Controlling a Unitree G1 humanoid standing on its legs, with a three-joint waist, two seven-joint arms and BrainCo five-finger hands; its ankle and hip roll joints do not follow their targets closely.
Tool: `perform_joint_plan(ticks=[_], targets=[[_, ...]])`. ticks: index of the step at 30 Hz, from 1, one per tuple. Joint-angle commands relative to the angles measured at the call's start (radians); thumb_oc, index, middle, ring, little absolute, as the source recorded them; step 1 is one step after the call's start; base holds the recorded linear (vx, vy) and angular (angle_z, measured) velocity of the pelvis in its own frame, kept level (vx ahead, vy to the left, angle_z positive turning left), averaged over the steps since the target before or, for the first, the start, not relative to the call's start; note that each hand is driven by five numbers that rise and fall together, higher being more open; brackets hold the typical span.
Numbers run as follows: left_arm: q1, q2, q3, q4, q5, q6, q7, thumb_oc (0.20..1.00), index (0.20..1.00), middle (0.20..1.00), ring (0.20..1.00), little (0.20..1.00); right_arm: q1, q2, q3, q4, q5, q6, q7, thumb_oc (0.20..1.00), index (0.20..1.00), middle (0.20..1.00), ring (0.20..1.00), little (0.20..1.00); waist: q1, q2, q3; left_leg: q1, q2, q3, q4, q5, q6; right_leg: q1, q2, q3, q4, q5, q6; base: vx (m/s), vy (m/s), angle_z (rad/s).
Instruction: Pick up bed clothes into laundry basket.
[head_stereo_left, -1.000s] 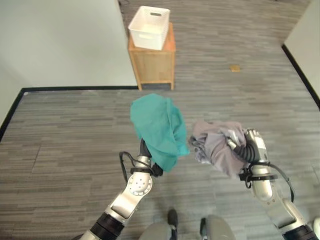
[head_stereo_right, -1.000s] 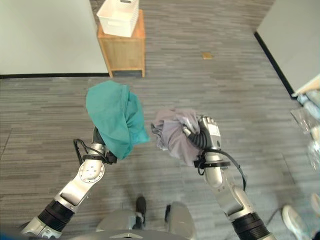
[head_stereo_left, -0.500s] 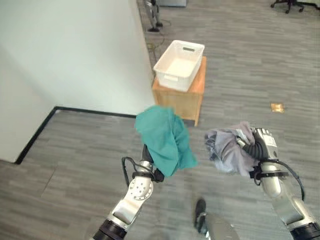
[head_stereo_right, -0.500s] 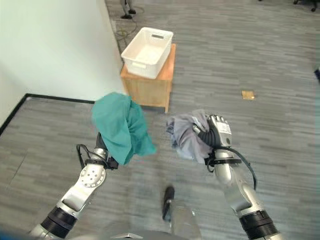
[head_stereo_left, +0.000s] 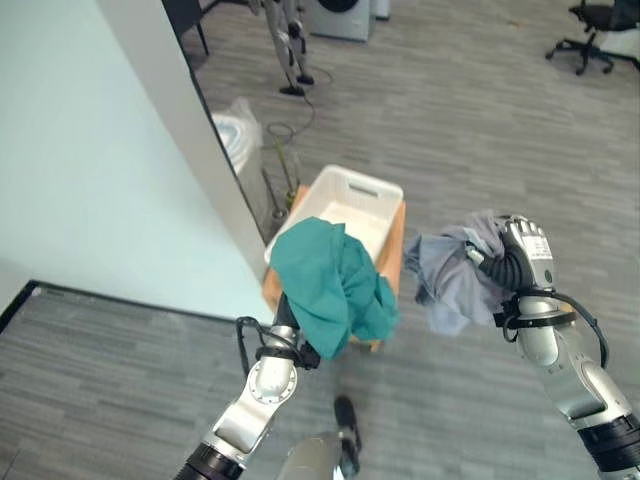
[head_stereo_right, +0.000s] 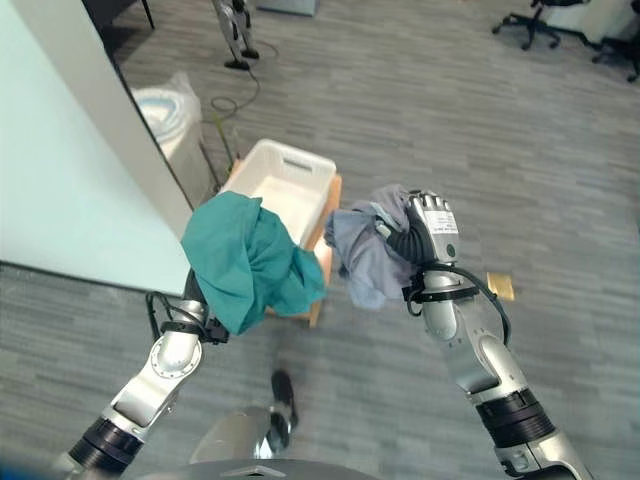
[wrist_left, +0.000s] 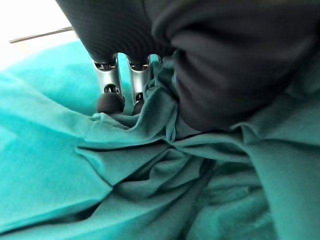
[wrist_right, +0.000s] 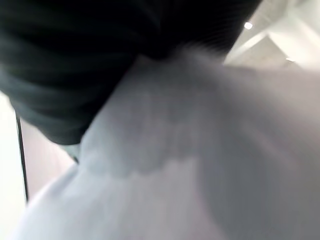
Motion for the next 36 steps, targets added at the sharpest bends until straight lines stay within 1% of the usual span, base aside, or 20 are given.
perform_joint_plan(ticks=[1,3,4,5,6,7,8,9,10,11,12,13,16,22,28,32,35,36], targets=[[-0.046,0.013,0.029,-0.086,0.037,-0.062,0.037,0.200,0.200,0.200,0.200,0.200,-0.116,-0.043,-0.113,-0.040,-0.050,-0.037,-0.070,0.200,0.200,0.200,0.200,0.200,-0.008,0.058,-0.029,0.051,0.108,-0.003,-0.082,0.011,-0.135,-0.054,-0.052,0.010,-0.267,0.187,-0.005,0.34,-0.090,0.38],[-0.036,0.014,0.039,-0.092,0.041,-0.066,0.045,0.200,0.200,0.200,0.200,0.200,-0.090,-0.043,-0.136,-0.066,-0.052,-0.047,-0.078,0.200,0.200,0.200,0.200,0.200,-0.031,0.056,-0.020,0.066,0.101,-0.059,-0.082,0.005,-0.150,-0.081,-0.065,0.033,-0.394,0.143,-0.038,0.28,-0.184,1.06],[-0.032,0.016,0.045,-0.093,0.043,-0.066,0.048,0.200,0.200,0.200,0.200,0.200,-0.083,-0.045,-0.141,-0.077,-0.056,-0.050,-0.088,0.200,0.200,0.200,0.200,0.200,-0.039,0.055,-0.019,0.070,0.104,-0.087,-0.082,0.000,-0.160,-0.082,-0.071,0.058,-0.473,0.121,-0.052,0.25,-0.262,1.76],[-0.021,0.016,0.052,-0.095,0.047,-0.072,0.052,0.200,0.200,0.200,0.200,0.200,-0.071,-0.046,-0.155,-0.100,-0.065,-0.053,-0.096,0.200,0.200,0.200,0.200,0.200,-0.049,0.050,-0.019,0.073,0.105,-0.119,-0.082,-0.008,-0.172,-0.087,-0.073,0.106,-0.576,0.111,-0.065,0.25,-0.288,1.82],[-0.010,0.013,0.052,-0.092,0.054,-0.071,0.055,0.200,0.200,0.200,0.200,0.200,-0.050,-0.040,-0.169,-0.122,-0.074,-0.052,-0.100,0.200,0.200,0.200,0.200,0.200,-0.064,0.044,-0.021,0.077,0.101,-0.157,-0.082,-0.019,-0.179,-0.089,-0.055,0.182,-0.676,0.110,-0.073,0.24,-0.284,1.63],[-0.003,0.012,0.060,-0.090,0.060,-0.076,0.062,0.200,0.200,0.200,0.200,0.200,-0.029,-0.038,-0.183,-0.152,-0.085,-0.053,-0.105,0.200,0.200,0.200,0.200,0.200,-0.081,0.036,-0.022,0.076,0.098,-0.196,-0.082,-0.023,-0.188,-0.083,-0.034,0.264,-0.783,0.121,-0.079,0.20,-0.257,1.51],[0.009,0.013,0.072,-0.091,0.066,-0.080,0.062,0.200,0.200,0.200,0.200,0.200,-0.015,-0.036,-0.196,-0.170,-0.093,-0.054,-0.110,0.200,0.200,0.200,0.200,0.200,-0.084,0.028,-0.022,0.084,0.095,-0.216,-0.082,-0.033,-0.193,-0.089,-0.024,0.298,-0.807,0.137,-0.074,0.10,-0.268,1.48],[0.029,0.013,0.100,-0.095,0.065,-0.079,0.071,0.200,0.200,0.200,0.200,0.200,-0.010,-0.034,-0.202,-0.200,-0.106,-0.060,-0.118,0.200,0.200,0.200,0.200,0.200,-0.080,0.020,-0.026,0.083,0.101,-0.212,-0.082,-0.025,-0.197,-0.088,-0.039,0.284,-0.828,0.177,-0.061,0.09,-0.216,1.49],[0.043,0.011,0.121,-0.099,0.064,-0.083,0.083,0.200,0.200,0.200,0.200,0.200,-0.012,-0.036,-0.190,-0.221,-0.109,-0.068,-0.109,0.200,0.200,0.200,0.200,0.200,-0.073,0.014,-0.037,0.092,0.103,-0.213,-0.082,-0.040,-0.199,-0.060,-0.049,0.263,-0.858,0.167,-0.062,0.05,-0.220,1.21],[0.060,0.001,0.121,-0.102,0.067,-0.082,0.090,0.200,0.200,0.200,0.200,0.200,-0.019,-0.027,-0.173,-0.235,-0.102,-0.078,-0.099,0.200,0.200,0.200,0.200,0.200,-0.065,0.004,-0.036,0.091,0.100,-0.216,-0.082,-0.028,-0.203,-0.050,-0.046,0.260,-0.876,0.186,-0.068,0.09,-0.103,0.81],[0.062,0.002,0.122,-0.103,0.068,-0.081,0.091,0.200,0.200,0.200,0.200,0.200,-0.018,-0.027,-0.172,-0.235,-0.102,-0.078,-0.099,0.200,0.200,0.200,0.200,0.200,-0.067,0.004,-0.038,0.095,0.100,-0.219,-0.082,-0.038,-0.204,-0.042,-0.046,0.257,-0.881,0.179,-0.066,0.04,-0.185,0.35],[0.094,0.000,0.147,-0.108,0.059,-0.092,0.099,0.200,0.200,0.200,0.200,0.200,-0.037,-0.029,-0.145,-0.248,-0.088,-0.091,-0.083,0.200,0.200,0.200,0.200,0.200,-0.055,-0.001,-0.047,0.094,0.107,-0.219,-0.082,-0.028,-0.212,-0.014,-0.048,0.228,-0.920,0.181,-0.071,0.06,-0.174,0.50],[0.148,-0.010,0.169,-0.113,0.050,-0.101,0.108,0.200,0.200,0.200,0.200,0.200,-0.070,-0.022,-0.081,-0.253,-0.057,-0.111,-0.054,0.200,0.200,0.200,0.200,0.200,-0.043,-0.001,-0.059,0.099,0.121,-0.230,-0.082,-0.027,-0.224,0.029,-0.035,0.206,-0.965,0.179,-0.085,0.05,-0.164,0.62],[0.209,-0.022,0.191,-0.108,0.034,-0.103,0.113,0.200,0.200,0.200,0.200,0.200,-0.044,-0.006,0.012,-0.250,-0.045,-0.133,0.006,0.200,0.200,0.200,0.200,0.200,-0.027,0.007,-0.058,0.107,0.149,-0.255,-0.082,-0.013,-0.249,0.078,-0.009,0.152,-0.991,0.153,-0.113,0.02,-0.127,0.14],[0.239,-0.027,0.186,-0.099,0.031,-0.110,0.108,0.200,0.200,0.200,0.200,0.200,-0.009,0.009,0.083,-0.229,-0.053,-0.133,0.048,0.200,0.200,0.200,0.200,0.200,-0.025,0.014,-0.053,0.105,0.165,-0.271,-0.082,0.005,-0.271,0.106,0.004,0.110,-0.994,0.132,-0.127,0.01,-0.081,-0.01],[0.242,-0.026,0.181,-0.092,0.028,-0.110,0.103,0.200,0.200,0.200,0.200,0.200,-0.002,0.006,0.143,-0.149,-0.067,-0.120,0.082,0.200,0.200,0.200,0.200,0.200,-0.021,0.018,-0.051,0.111,0.170,-0.275,-0.082,0.010,-0.278,0.119,0.010,0.093,-0.994,0.124,-0.133,0.02,-0.054,0.03],[0.233,-0.029,0.177,-0.082,0.016,-0.115,0.098,0.200,0.200,0.200,0.200,0.200,-0.019,0.002,0.193,-0.057,-0.101,-0.105,0.083,0.200,0.200,0.200,0.200,0.200,-0.012,0.019,-0.047,0.111,0.172,-0.278,-0.082,0.014,-0.282,0.125,0.010,0.084,-0.995,0.120,-0.134,0.01,-0.036,0.06],[0.232,-0.029,0.178,-0.082,0.016,-0.115,0.098,0.200,0.200,0.200,0.200,0.200,-0.022,0.002,0.195,-0.053,-0.102,-0.106,0.080,0.200,0.200,0.200,0.200,0.200,-0.013,0.019,-0.046,0.111,0.172,-0.278,-0.082,0.014,-0.282,0.125,0.010,0.084,-0.995,0.120,-0.134,0.01,-0.024,0.04]])
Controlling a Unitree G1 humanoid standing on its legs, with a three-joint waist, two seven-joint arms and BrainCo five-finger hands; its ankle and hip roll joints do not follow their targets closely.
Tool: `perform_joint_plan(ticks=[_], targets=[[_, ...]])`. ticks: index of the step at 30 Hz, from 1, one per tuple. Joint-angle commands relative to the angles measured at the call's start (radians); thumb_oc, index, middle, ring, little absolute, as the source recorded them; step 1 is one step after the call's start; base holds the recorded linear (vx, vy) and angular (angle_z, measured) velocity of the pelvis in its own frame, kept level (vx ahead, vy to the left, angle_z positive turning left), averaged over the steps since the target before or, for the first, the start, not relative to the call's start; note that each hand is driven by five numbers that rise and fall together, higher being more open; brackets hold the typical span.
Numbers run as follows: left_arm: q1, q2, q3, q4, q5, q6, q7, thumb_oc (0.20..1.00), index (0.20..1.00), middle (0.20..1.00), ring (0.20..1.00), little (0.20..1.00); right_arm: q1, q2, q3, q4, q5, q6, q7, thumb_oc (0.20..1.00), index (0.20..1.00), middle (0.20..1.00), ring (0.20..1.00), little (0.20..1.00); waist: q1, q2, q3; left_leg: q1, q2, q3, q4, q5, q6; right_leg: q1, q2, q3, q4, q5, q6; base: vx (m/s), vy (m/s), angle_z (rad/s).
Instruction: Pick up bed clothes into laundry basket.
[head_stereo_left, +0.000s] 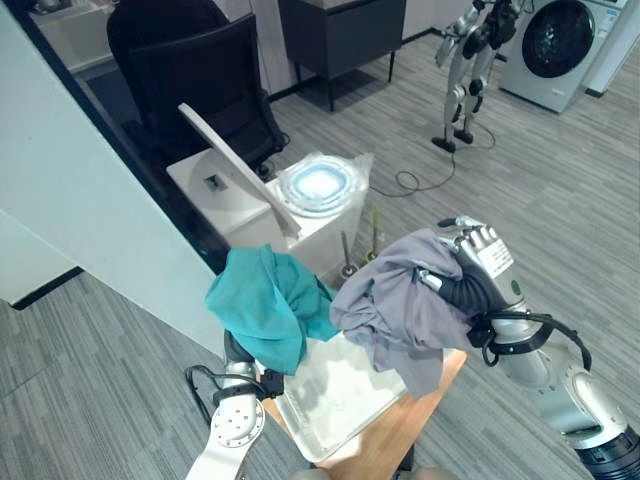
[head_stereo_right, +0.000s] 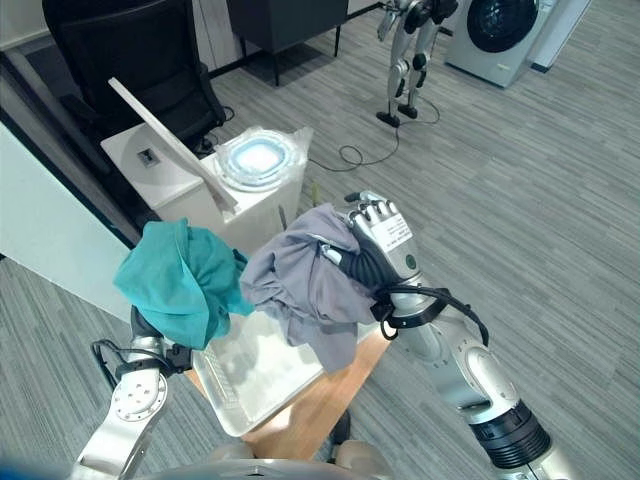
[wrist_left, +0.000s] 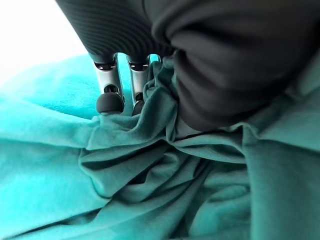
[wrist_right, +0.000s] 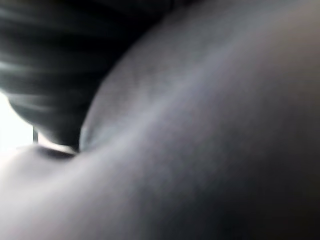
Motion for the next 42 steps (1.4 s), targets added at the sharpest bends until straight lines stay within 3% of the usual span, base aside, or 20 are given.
perform_joint_plan(ticks=[1,6,10,12,15,16,21,27,34,42], targets=[[-0.061,0.022,0.009,0.007,-0.015,-0.090,0.011,0.200,0.200,0.200,0.200,0.200,-0.049,0.010,0.019,0.006,-0.005,0.001,-0.019,0.200,0.200,0.200,0.200,0.200,0.010,-0.035,-0.038,-0.044,0.013,-0.066,0.007,0.047,-0.029,0.111,-0.060,-0.034,0.022,-0.088,0.064,0.02,-0.033,0.06],[-0.068,0.017,-0.006,0.027,-0.021,-0.100,-0.001,0.200,0.200,0.200,0.200,0.200,-0.072,0.043,0.125,0.170,-0.031,0.001,0.001,0.200,0.200,0.200,0.200,0.200,0.030,-0.031,-0.032,-0.054,0.009,-0.080,0.007,0.051,-0.033,0.115,-0.061,-0.054,0.023,-0.093,0.064,0.03,-0.022,0.08],[-0.081,0.013,-0.025,0.052,-0.029,-0.106,-0.016,0.200,0.200,0.200,0.200,0.200,-0.109,0.067,0.205,0.377,-0.094,0.022,-0.039,0.200,0.200,0.200,0.200,0.200,0.043,-0.029,-0.026,-0.061,0.007,-0.097,0.007,0.054,-0.036,0.116,-0.061,-0.069,0.022,-0.094,0.063,0.05,-0.029,0.17],[-0.098,0.011,-0.049,0.084,-0.041,-0.106,-0.031,0.200,0.200,0.200,0.200,0.200,-0.142,0.119,0.262,0.588,-0.096,0.054,-0.054,0.200,0.200,0.200,0.200,0.200,0.058,-0.021,-0.022,-0.064,0.008,-0.105,0.007,0.049,-0.039,0.116,-0.064,-0.077,0.021,-0.102,0.067,0.05,-0.026,0.26],[-0.113,0.016,-0.061,0.115,-0.052,-0.105,-0.045,0.200,0.200,0.200,0.200,0.200,-0.169,0.165,0.290,0.737,-0.083,0.074,-0.059,0.200,0.200,0.200,0.200,0.200,0.068,-0.013,-0.011,-0.079,0.007,-0.107,0.007,0.055,-0.043,0.104,-0.068,-0.083,0.020,-0.099,0.069,0.00,-0.001,0.05],[-0.121,0.018,-0.064,0.128,-0.060,-0.106,-0.054,0.200,0.200,0.200,0.200,0.200,-0.182,0.185,0.295,0.789,-0.071,0.082,-0.058,1.000,1.000,1.000,1.000,1.000,0.071,-0.010,-0.008,-0.088,0.006,-0.110,0.007,0.058,-0.046,0.098,-0.069,-0.086,0.020,-0.098,0.069,-0.01,0.003,0.06],[-0.169,0.024,-0.095,0.170,-0.072,-0.097,-0.080,0.200,0.200,0.200,0.200,0.200,-0.254,0.231,0.290,0.926,-0.016,0.120,-0.066,1.000,1.000,1.000,1.000,1.000,0.078,0.005,0.004,-0.120,0.006,-0.116,0.007,0.068,-0.057,0.077,-0.073,-0.102,0.020,-0.097,0.072,-0.04,0.004,0.08],[-0.165,0.013,-0.111,0.212,-0.075,-0.054,-0.110,0.200,0.200,0.200,0.200,0.200,-0.124,0.183,0.117,0.645,0.118,0.105,-0.080,1.000,1.000,1.000,1.000,1.000,0.014,0.013,-0.001,-0.099,0.014,-0.063,0.007,0.046,-0.046,0.070,-0.079,-0.052,0.020,-0.090,0.082,0.01,0.054,-0.09],[-0.179,0.006,-0.186,0.310,-0.004,0.012,-0.169,0.200,0.200,0.200,0.200,0.200,-0.004,0.093,-0.116,0.427,0.092,0.145,-0.150,1.000,1.000,1.000,1.000,1.000,-0.060,0.011,-0.020,-0.064,0.025,0.002,0.007,0.007,-0.033,0.048,-0.083,0.019,0.020,-0.075,0.094,0.03,0.046,-0.42],[-0.314,-0.098,-0.223,0.686,0.166,0.101,-0.107,0.200,0.200,0.200,0.200,0.200,0.116,0.105,-0.265,0.249,0.192,0.109,-0.183,1.000,1.000,1.000,1.000,1.000,-0.131,0.005,-0.035,-0.050,0.026,0.048,0.007,-0.013,-0.027,0.023,-0.081,0.065,0.020,-0.064,0.100,0.03,0.031,-0.24]])
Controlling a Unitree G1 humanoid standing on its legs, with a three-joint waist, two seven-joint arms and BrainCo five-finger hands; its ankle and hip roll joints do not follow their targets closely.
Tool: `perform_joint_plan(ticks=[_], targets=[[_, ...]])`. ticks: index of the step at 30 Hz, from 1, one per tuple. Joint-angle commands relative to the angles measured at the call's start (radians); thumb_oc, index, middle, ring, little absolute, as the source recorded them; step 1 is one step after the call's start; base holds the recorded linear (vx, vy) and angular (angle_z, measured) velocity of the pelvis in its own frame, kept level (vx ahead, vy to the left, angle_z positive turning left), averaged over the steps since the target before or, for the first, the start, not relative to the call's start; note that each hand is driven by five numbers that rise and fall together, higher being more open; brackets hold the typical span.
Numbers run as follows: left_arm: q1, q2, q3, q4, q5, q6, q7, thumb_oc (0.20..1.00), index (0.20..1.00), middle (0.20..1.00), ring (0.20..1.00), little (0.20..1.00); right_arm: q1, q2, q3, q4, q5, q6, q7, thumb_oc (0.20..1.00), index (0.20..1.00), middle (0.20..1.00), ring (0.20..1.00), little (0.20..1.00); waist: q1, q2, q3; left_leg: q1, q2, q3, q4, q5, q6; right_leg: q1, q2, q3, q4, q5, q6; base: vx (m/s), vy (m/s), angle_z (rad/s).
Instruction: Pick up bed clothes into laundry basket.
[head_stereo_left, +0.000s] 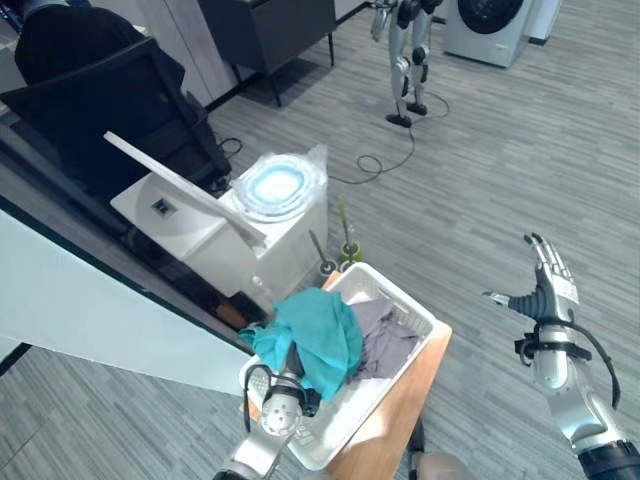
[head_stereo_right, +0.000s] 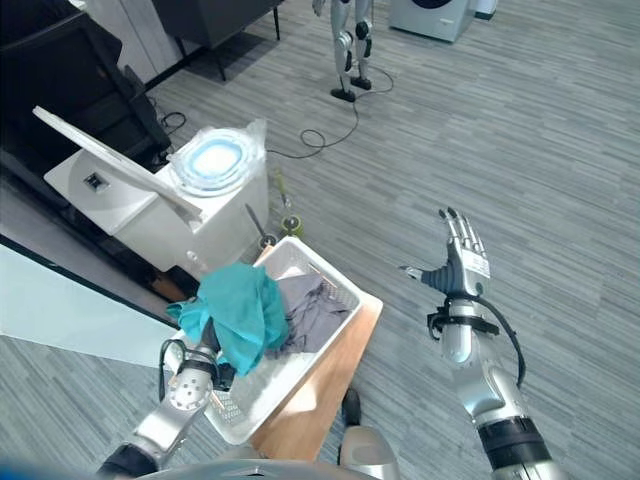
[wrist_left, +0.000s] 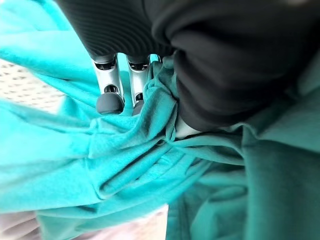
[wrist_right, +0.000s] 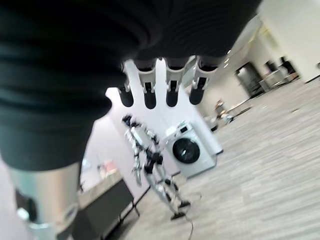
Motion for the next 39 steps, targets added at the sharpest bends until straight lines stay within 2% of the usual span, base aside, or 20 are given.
perform_joint_plan(ticks=[1,3,5,8,10,13,14,15,17,20,21,23,31,32,33,35,36,37,38,39], targets=[[-0.076,0.003,-0.021,0.094,0.083,0.007,0.043,0.200,0.200,0.200,0.200,0.200,-0.013,0.004,-0.013,-0.058,0.048,-0.054,-0.021,1.000,1.000,1.000,1.000,1.000,-0.005,-0.048,-0.049,-0.031,0.039,-0.043,0.006,-0.003,-0.034,0.092,-0.079,-0.027,0.021,-0.078,0.091,0.00,0.030,-0.27],[-0.101,-0.021,-0.029,0.211,0.127,0.033,0.048,0.200,0.200,0.200,0.200,0.200,0.009,0.004,-0.013,-0.075,0.063,-0.069,-0.013,1.000,1.000,1.000,1.000,1.000,-0.021,-0.048,-0.052,-0.029,0.039,-0.033,0.006,-0.007,-0.034,0.084,-0.079,-0.018,0.021,-0.074,0.091,0.00,0.030,-0.18],[-0.137,-0.053,-0.022,0.345,0.156,0.047,0.075,1.000,1.000,1.000,1.000,1.000,0.023,0.000,-0.005,-0.085,0.077,-0.081,0.002,1.000,1.000,1.000,1.000,1.000,-0.033,-0.049,-0.056,-0.026,0.039,-0.026,0.006,-0.010,-0.035,0.081,-0.079,-0.010,0.021,-0.073,0.092,0.01,0.011,-0.03],[-0.167,-0.080,0.003,0.429,0.127,0.043,0.097,1.000,1.000,1.000,1.000,1.000,0.035,-0.009,0.009,-0.096,0.125,-0.096,0.039,1.000,1.000,1.000,1.000,1.000,-0.039,-0.050,-0.056,-0.024,0.038,-0.023,0.006,-0.009,-0.037,0.081,-0.080,-0.010,0.021,-0.071,0.094,0.02,-0.007,-0.08],[-0.148,-0.052,0.032,0.286,0.037,0.018,0.125,1.000,1.000,1.000,1.000,1.000,0.086,-0.001,0.010,-0.108,0.265,-0.134,0.099,1.000,1.000,1.000,1.000,1.000,-0.037,-0.053,-0.058,-0.025,0.036,-0.027,0.006,-0.004,-0.038,0.086,-0.083,-0.017,0.021,-0.071,0.095,0.00,0.000,0.00],[-0.086,-0.002,0.066,0.036,-0.104,-0.041,0.090,1.000,1.000,1.000,1.000,1.000,0.104,0.016,0.012,-0.082,0.322,-0.135,0.131,1.000,1.000,1.000,1.000,1.000,-0.026,-0.051,-0.056,-0.029,0.033,-0.036,0.006,0.000,-0.036,0.090,-0.087,-0.028,0.021,-0.070,0.094,0.00,-0.014,0.05],[-0.082,0.002,0.066,0.029,-0.106,-0.038,0.089,1.000,1.000,1.000,1.000,1.000,0.104,0.016,0.013,-0.081,0.323,-0.136,0.131,1.000,1.000,1.000,1.000,1.000,-0.027,-0.052,-0.057,-0.029,0.033,-0.036,0.006,-0.001,-0.036,0.091,-0.087,-0.028,0.021,-0.070,0.094,-0.01,-0.002,0.03],[-0.006,0.037,0.109,-0.149,-0.251,-0.088,0.046,1.000,1.000,1.000,1.000,1.000,0.115,0.035,0.012,-0.054,0.367,-0.135,0.148,1.000,1.000,1.000,1.000,1.000,-0.016,-0.049,-0.056,-0.030,0.031,-0.042,0.006,0.000,-0.035,0.096,-0.090,-0.036,0.021,-0.070,0.094,-0.01,0.000,0.04],[0.069,0.053,0.149,-0.291,-0.409,-0.134,-0.008,1.000,1.000,1.000,1.000,1.000,0.127,0.054,0.008,-0.031,0.409,-0.140,0.175,1.000,1.000,1.000,1.000,1.000,-0.001,-0.046,-0.053,-0.031,0.028,-0.049,0.006,0.002,-0.033,0.102,-0.093,-0.043,0.021,-0.071,0.094,-0.02,-0.001,0.04],[0.153,0.044,0.184,-0.395,-0.585,-0.148,-0.083,1.000,1.000,1.000,1.000,1.000,0.142,0.088,0.006,0.002,0.486,-0.154,0.212,1.000,1.000,1.000,1.000,1.000,0.016,-0.045,-0.055,-0.031,0.023,-0.058,0.006,0.004,-0.030,0.111,-0.096,-0.051,0.021,-0.072,0.094,-0.01,-0.001,0.09],[0.153,0.044,0.184,-0.395,-0.585,-0.148,-0.083,1.000,1.000,1.000,1.000,1.000,0.142,0.088,0.006,0.002,0.486,-0.154,0.212,1.000,1.000,1.000,1.000,1.000,0.016,-0.045,-0.055,-0.031,0.023,-0.058,0.006,0.004,-0.030,0.111,-0.096,-0.051,0.021,-0.072,0.094,0.00,-0.003,0.16],[0.237,0.039,0.196,-0.457,-0.705,-0.133,-0.167,1.000,1.000,1.000,1.000,1.000,0.146,0.113,0.006,0.017,0.516,-0.154,0.254,1.000,1.000,1.000,1.000,1.000,0.033,-0.043,-0.057,-0.029,0.020,-0.067,0.006,0.005,-0.026,0.120,-0.098,-0.057,0.021,-0.074,0.092,0.00,-0.001,0.15],[0.327,0.045,0.218,-0.508,-0.756,-0.114,-0.212,1.000,1.000,1.000,1.000,1.000,0.135,0.112,0.004,0.005,0.522,-0.153,0.277,1.000,1.000,1.000,1.000,1.000,0.060,-0.041,-0.060,-0.022,0.015,-0.082,0.006,0.005,-0.022,0.136,-0.097,-0.070,0.021,-0.080,0.088,0.01,0.000,0.10],[-0.003,0.086,0.196,-0.295,-0.386,-0.110,-0.125,1.000,1.000,1.000,1.000,1.000,0.218,0.212,-0.109,0.123,0.641,-0.096,0.288,1.000,1.000,1.000,1.000,1.000,-0.026,-0.042,0.012,-0.007,0.112,-0.056,0.015,0.013,-0.063,-0.047,-0.185,-0.084,0.376,-0.123,0.115,-0.07,0.096,0.23],[-0.005,0.084,0.198,-0.302,-0.390,-0.109,-0.116,1.000,1.000,1.000,1.000,1.000,0.203,0.215,-0.093,0.146,0.636,-0.092,0.293,1.000,1.000,1.000,1.000,1.000,-0.034,-0.039,0.018,-0.001,0.101,-0.046,0.016,0.009,-0.051,-0.051,-0.142,-0.045,0.422,-0.146,0.108,-0.13,0.159,0.24],[0.003,0.075,0.211,-0.314,-0.379,-0.104,-0.099,1.000,1.000,1.000,1.000,1.000,0.187,0.225,-0.077,0.158,0.596,-0.091,0.273,1.000,1.000,1.000,1.000,1.000,-0.022,-0.044,0.006,-0.004,0.076,-0.014,0.014,0.005,-0.033,-0.005,-0.121,-0.075,0.408,-0.176,0.100,-0.17,0.183,-0.04],[0.010,0.070,0.212,-0.315,-0.371,-0.097,-0.098,1.000,1.000,1.000,1.000,1.000,0.173,0.232,-0.067,0.185,0.572,-0.080,0.256,1.000,1.000,1.000,1.000,1.000,-0.010,-0.052,-0.005,-0.015,0.060,-0.012,0.008,0.006,-0.024,0.025,-0.108,-0.089,0.364,-0.204,0.078,-0.10,0.085,-0.54],[0.010,0.070,0.212,-0.316,-0.371,-0.096,-0.098,1.000,1.000,1.000,1.000,1.000,0.172,0.233,-0.065,0.187,0.571,-0.081,0.255,1.000,1.000,1.000,1.000,1.000,-0.013,-0.053,-0.003,-0.013,0.059,-0.015,0.008,0.005,-0.024,0.031,-0.108,-0.092,0.359,-0.204,0.078,-0.13,0.049,-0.54],[0.034,0.048,0.230,-0.304,-0.375,-0.097,-0.081,1.000,1.000,1.000,1.000,1.000,0.147,0.240,-0.052,0.202,0.577,-0.083,0.234,1.000,1.000,1.000,1.000,1.000,0.008,-0.066,-0.030,-0.025,0.037,0.003,0.006,0.005,-0.018,0.073,-0.103,-0.095,0.258,-0.207,0.072,-0.07,0.023,-0.73],[0.035,0.048,0.230,-0.304,-0.375,-0.097,-0.081,1.000,1.000,1.000,1.000,1.000,0.148,0.240,-0.052,0.202,0.578,-0.083,0.234,1.000,1.000,1.000,1.000,1.000,0.009,-0.066,-0.031,-0.025,0.037,0.004,0.006,0.005,-0.018,0.075,-0.103,-0.094,0.252,-0.204,0.072,-0.14,0.033,-0.69]])
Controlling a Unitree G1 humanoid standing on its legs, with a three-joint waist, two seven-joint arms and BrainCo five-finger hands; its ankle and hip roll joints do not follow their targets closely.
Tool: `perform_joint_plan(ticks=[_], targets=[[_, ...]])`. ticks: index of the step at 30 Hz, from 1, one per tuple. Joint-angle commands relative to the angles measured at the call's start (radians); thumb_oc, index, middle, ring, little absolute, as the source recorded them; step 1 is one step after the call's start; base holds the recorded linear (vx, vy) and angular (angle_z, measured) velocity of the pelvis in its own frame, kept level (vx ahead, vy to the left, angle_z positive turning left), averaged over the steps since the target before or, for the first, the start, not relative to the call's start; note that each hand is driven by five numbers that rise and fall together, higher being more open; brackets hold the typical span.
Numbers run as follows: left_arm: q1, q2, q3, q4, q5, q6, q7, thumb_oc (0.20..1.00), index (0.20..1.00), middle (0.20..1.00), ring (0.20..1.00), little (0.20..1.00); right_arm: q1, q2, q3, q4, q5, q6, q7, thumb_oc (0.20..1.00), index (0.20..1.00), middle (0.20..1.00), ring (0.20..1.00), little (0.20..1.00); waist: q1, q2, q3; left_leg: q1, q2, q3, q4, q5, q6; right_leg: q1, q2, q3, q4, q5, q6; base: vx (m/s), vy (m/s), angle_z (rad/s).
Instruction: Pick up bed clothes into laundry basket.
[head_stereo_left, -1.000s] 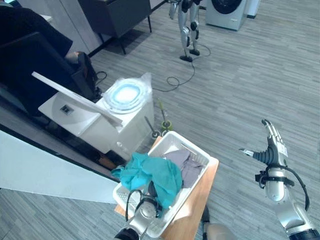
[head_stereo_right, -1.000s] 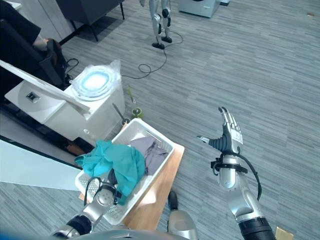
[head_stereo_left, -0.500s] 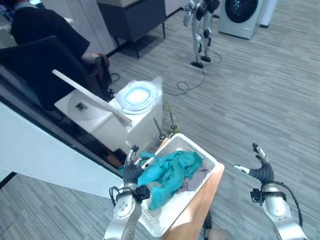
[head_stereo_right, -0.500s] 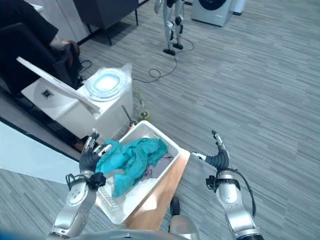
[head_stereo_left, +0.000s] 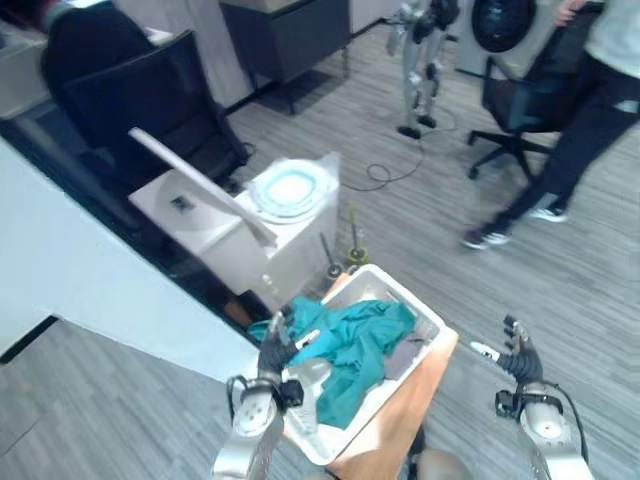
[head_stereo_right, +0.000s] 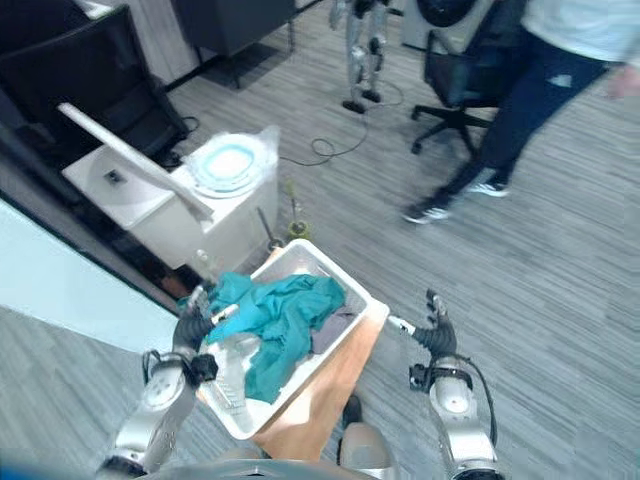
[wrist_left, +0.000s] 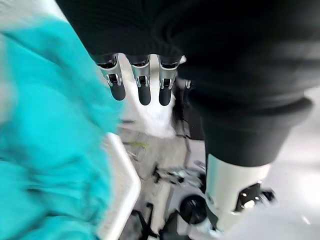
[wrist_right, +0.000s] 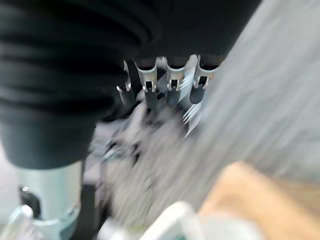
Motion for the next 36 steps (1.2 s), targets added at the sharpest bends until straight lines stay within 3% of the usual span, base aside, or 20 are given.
perform_joint_plan(ticks=[1,5,6,10,12,15,16,17,18,20,22,23,24,26,28,32,33,34,35,36], targets=[[-0.047,0.026,0.025,0.021,0.016,-0.041,0.036,1.000,1.000,1.000,1.000,1.000,-0.016,-0.005,0.016,-0.067,0.000,-0.044,-0.040,1.000,1.000,1.000,1.000,1.000,-0.013,-0.057,-0.050,-0.023,0.015,-0.045,0.006,-0.001,-0.041,0.156,-0.055,0.048,-0.056,-0.081,0.077,-0.06,0.012,-0.76],[-0.002,0.028,0.031,0.009,-0.001,-0.049,0.038,1.000,1.000,1.000,1.000,1.000,-0.014,-0.019,0.028,-0.088,-0.021,-0.047,-0.039,1.000,1.000,1.000,1.000,1.000,-0.013,-0.059,-0.048,-0.024,0.006,-0.066,0.009,0.004,-0.032,0.149,-0.029,0.107,-0.057,-0.072,0.065,-0.08,0.006,-0.20],[-0.001,0.028,0.031,0.005,-0.004,-0.047,0.052,1.000,1.000,1.000,1.000,1.000,-0.021,-0.022,0.033,-0.113,-0.034,-0.052,-0.050,1.000,1.000,1.000,1.000,1.000,-0.014,-0.062,-0.041,-0.037,-0.001,-0.094,0.017,0.010,-0.027,0.150,0.009,0.166,-0.048,-0.091,0.047,-0.10,-0.018,0.14],[0.029,0.022,0.066,-0.036,-0.023,-0.074,0.069,1.000,1.000,1.000,1.000,1.000,-0.042,-0.051,0.053,-0.173,-0.070,-0.067,-0.047,1.000,1.000,1.000,1.000,1.000,0.019,-0.070,-0.020,-0.081,-0.028,-0.124,0.111,-0.014,-0.020,0.172,-0.005,0.152,-0.130,-0.064,0.034,-0.13,-0.091,0.17],[0.047,0.009,0.082,-0.061,-0.049,-0.085,0.062,1.000,1.000,1.000,1.000,1.000,-0.049,-0.086,0.050,-0.180,-0.119,-0.072,-0.061,1.000,1.000,1.000,1.000,1.000,0.028,-0.077,0.006,-0.139,-0.027,-0.080,0.188,-0.011,-0.038,0.189,-0.026,0.120,-0.162,-0.050,0.029,-0.20,-0.045,0.01],[0.052,0.006,0.088,-0.059,-0.075,-0.077,0.040,1.000,1.000,1.000,1.000,1.000,-0.077,-0.100,0.038,-0.179,-0.142,-0.064,-0.089,1.000,1.000,1.000,1.000,1.000,-0.009,-0.079,0.022,-0.134,0.065,0.149,0.271,-0.053,-0.054,0.172,-0.080,0.012,-0.167,-0.039,0.035,-0.25,0.026,1.16],[0.053,0.006,0.090,-0.060,-0.076,-0.077,0.039,1.000,1.000,1.000,1.000,1.000,-0.080,-0.100,0.041,-0.179,-0.143,-0.064,-0.090,1.000,1.000,1.000,1.000,1.000,-0.012,-0.078,0.029,-0.143,0.074,0.162,0.291,-0.050,-0.049,0.169,-0.078,0.004,-0.164,-0.032,0.031,-0.20,0.106,1.21],[0.062,0.015,0.099,-0.048,-0.064,-0.069,0.024,1.000,1.000,1.000,1.000,1.000,-0.090,-0.099,0.036,-0.201,-0.154,-0.064,-0.086,1.000,1.000,1.000,1.000,1.000,-0.025,-0.074,0.015,-0.083,0.120,0.226,0.307,-0.094,-0.064,0.166,-0.115,-0.067,-0.158,-0.024,0.050,-0.21,0.119,0.74],[0.062,0.019,0.101,-0.045,-0.061,-0.065,0.024,1.000,1.000,1.000,1.000,1.000,-0.090,-0.096,0.032,-0.213,-0.156,-0.067,-0.086,1.000,1.000,1.000,1.000,1.000,-0.034,-0.074,0.005,-0.057,0.143,0.253,0.313,-0.097,-0.066,0.166,-0.133,-0.109,-0.158,-0.016,0.050,-0.24,0.190,0.61],[0.056,0.031,0.111,-0.035,-0.055,-0.050,0.023,1.000,1.000,1.000,1.000,1.000,-0.088,-0.091,0.022,-0.227,-0.164,-0.069,-0.091,1.000,1.000,1.000,1.000,1.000,-0.057,-0.076,-0.025,0.009,0.229,0.339,0.286,-0.044,-0.093,0.167,-0.171,-0.226,-0.164,0.000,0.047,-0.21,0.166,1.66],[0.054,0.037,0.113,-0.034,-0.057,-0.047,0.017,1.000,1.000,1.000,1.000,1.000,-0.081,-0.091,0.012,-0.233,-0.166,-0.064,-0.095,1.000,1.000,1.000,1.000,1.000,-0.067,-0.071,-0.039,0.028,0.257,0.357,0.265,-0.015,-0.103,0.169,-0.182,-0.264,-0.168,0.003,0.044,-0.12,0.183,1.42],[0.045,0.039,0.121,-0.022,-0.068,-0.033,0.019,1.000,1.000,1.000,1.000,1.000,-0.072,-0.095,-0.005,-0.251,-0.176,-0.061,-0.105,1.000,1.000,1.000,1.000,1.000,-0.078,-0.062,-0.072,0.070,0.319,0.418,0.184,0.077,-0.139,0.177,-0.211,-0.358,-0.176,0.018,0.050,-0.12,0.317,1.31],[0.042,0.040,0.122,-0.018,-0.069,-0.028,0.016,1.000,1.000,1.000,1.000,1.000,-0.069,-0.096,-0.011,-0.259,-0.181,-0.058,-0.107,1.000,1.000,1.000,1.000,1.000,-0.076,-0.059,-0.083,0.079,0.327,0.426,0.156,0.094,-0.148,0.182,-0.221,-0.382,-0.179,0.027,0.053,-0.13,0.443,1.64],[0.045,0.048,0.121,-0.012,-0.062,-0.011,0.000,1.000,1.000,1.000,1.000,1.000,-0.057,-0.092,-0.027,-0.277,-0.184,-0.051,-0.096,1.000,1.000,1.000,1.000,1.000,-0.084,-0.056,-0.095,0.057,0.307,0.392,0.108,0.100,-0.154,0.204,-0.245,-0.423,-0.178,0.056,0.077,0.00,0.371,2.04],[0.051,0.055,0.124,-0.003,-0.060,-0.007,-0.012,1.000,1.000,1.000,1.000,1.000,-0.058,-0.083,-0.032,-0.290,-0.176,-0.048,-0.086,1.000,1.000,1.000,1.000,1.000,-0.087,-0.063,-0.093,0.028,0.294,0.364,0.121,0.083,-0.156,0.213,-0.278,-0.413,-0.174,0.079,0.091,0.07,0.425,1.14],[0.055,0.068,0.144,0.005,-0.050,-0.014,-0.011,1.000,1.000,1.000,1.000,1.000,-0.103,-0.036,0.026,-0.291,-0.173,-0.043,-0.056,1.000,1.000,1.000,1.000,1.000,-0.060,-0.094,-0.074,-0.003,0.207,0.307,0.160,-0.009,-0.098,0.226,-0.385,-0.413,-0.076,0.168,0.133,0.06,0.451,0.38],[0.053,0.074,0.148,0.000,-0.049,-0.012,-0.002,1.000,1.000,1.000,1.000,1.000,-0.137,-0.011,0.066,-0.293,-0.163,-0.039,-0.037,1.000,1.000,1.000,1.000,1.000,-0.061,-0.113,-0.052,-0.001,0.149,0.273,0.162,-0.047,-0.060,0.193,-0.441,-0.363,0.033,0.246,0.155,0.08,0.375,0.22],[0.052,0.075,0.149,0.000,-0.049,-0.012,-0.002,1.000,1.000,1.000,1.000,1.000,-0.139,-0.010,0.067,-0.292,-0.162,-0.039,-0.036,1.000,1.000,1.000,1.000,1.000,-0.062,-0.117,-0.052,-0.002,0.144,0.274,0.161,-0.048,-0.057,0.190,-0.447,-0.361,0.035,0.248,0.157,0.09,0.312,0.21],[0.050,0.078,0.146,-0.001,-0.052,-0.013,0.006,1.000,1.000,1.000,1.000,1.000,-0.151,-0.003,0.085,-0.290,-0.155,-0.040,-0.031,1.000,1.000,1.000,1.000,1.000,-0.066,-0.115,-0.042,0.000,0.133,0.258,0.156,-0.050,-0.049,0.172,-0.442,-0.326,0.064,0.268,0.160,0.06,0.165,0.20],[0.050,0.081,0.140,0.001,-0.057,-0.014,0.011,1.000,1.000,1.000,1.000,1.000,-0.154,0.005,0.102,-0.285,-0.145,-0.043,-0.021,1.000,1.000,1.000,1.000,1.000,-0.075,-0.113,-0.036,0.005,0.120,0.240,0.139,-0.053,-0.038,0.151,-0.417,-0.270,0.082,0.245,0.151,0.11,0.244,0.56]])
